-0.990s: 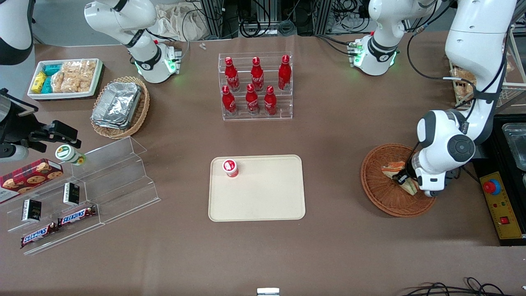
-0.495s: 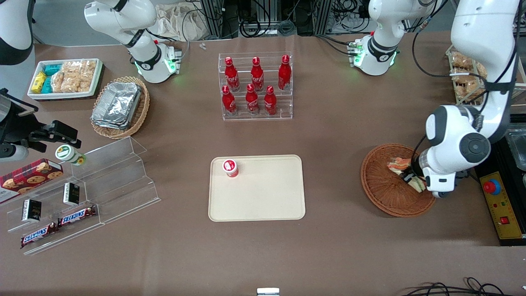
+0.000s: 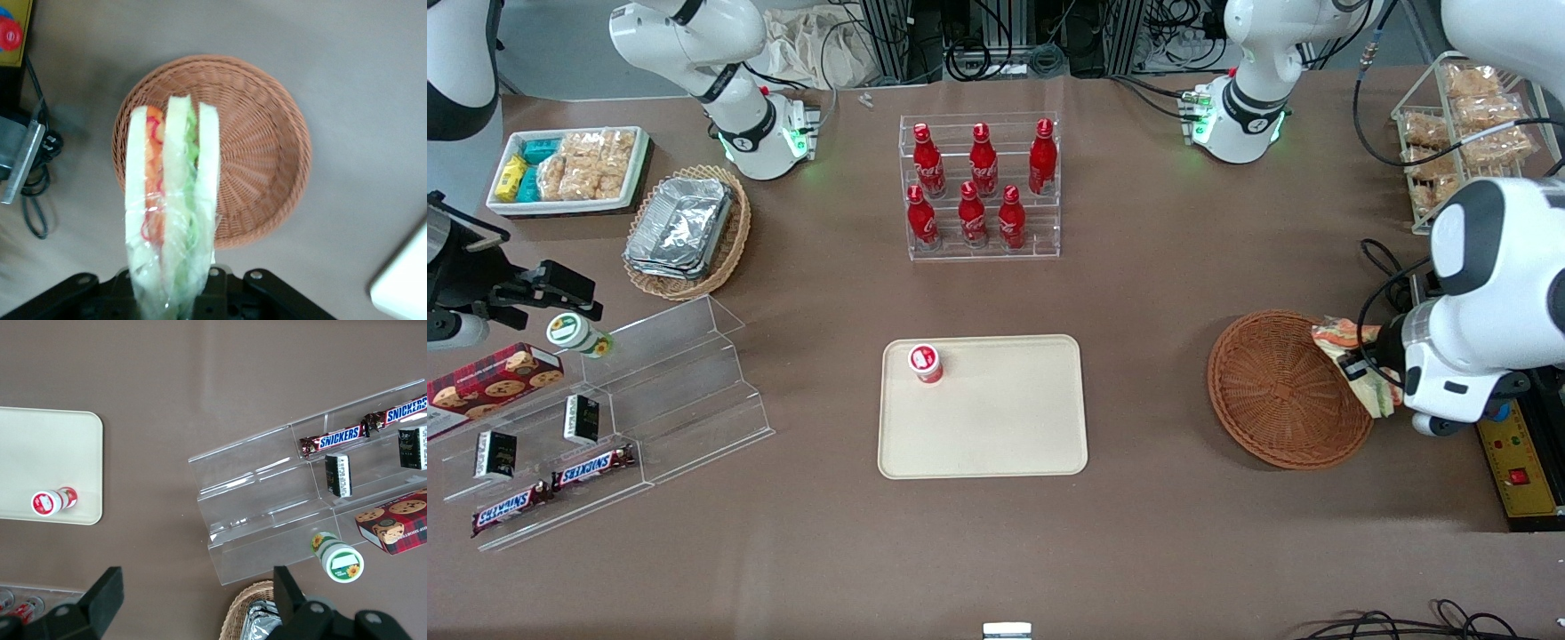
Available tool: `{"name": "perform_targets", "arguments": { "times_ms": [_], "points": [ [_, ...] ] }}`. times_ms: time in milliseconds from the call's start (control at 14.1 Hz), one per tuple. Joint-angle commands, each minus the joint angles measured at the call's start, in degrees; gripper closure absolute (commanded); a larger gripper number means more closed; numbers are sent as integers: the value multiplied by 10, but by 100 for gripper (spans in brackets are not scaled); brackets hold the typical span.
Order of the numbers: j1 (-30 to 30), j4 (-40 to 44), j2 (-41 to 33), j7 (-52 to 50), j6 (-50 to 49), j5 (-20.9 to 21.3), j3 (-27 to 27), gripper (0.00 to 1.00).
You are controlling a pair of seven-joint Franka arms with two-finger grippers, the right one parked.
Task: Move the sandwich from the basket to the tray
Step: 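Carry the sandwich over the cream tray with the left gripper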
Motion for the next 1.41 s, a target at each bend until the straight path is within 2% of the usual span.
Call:
{"name": "perform_targets", "arguments": {
  "times_ms": [0, 212, 424, 636, 1061, 1343],
  "points": [
    [-63, 67, 13, 15, -53, 7, -3, 100],
    [-139, 76, 17, 15, -62, 6, -2, 100],
    [-211, 108, 57, 9, -54, 7, -2, 100],
    [-246, 159, 124, 2, -43, -1, -3, 100],
    [-304, 173, 252, -9, 144, -2, -3, 100],
    [-333, 201, 315, -32, 182, -1, -2, 100]
  ]
}}
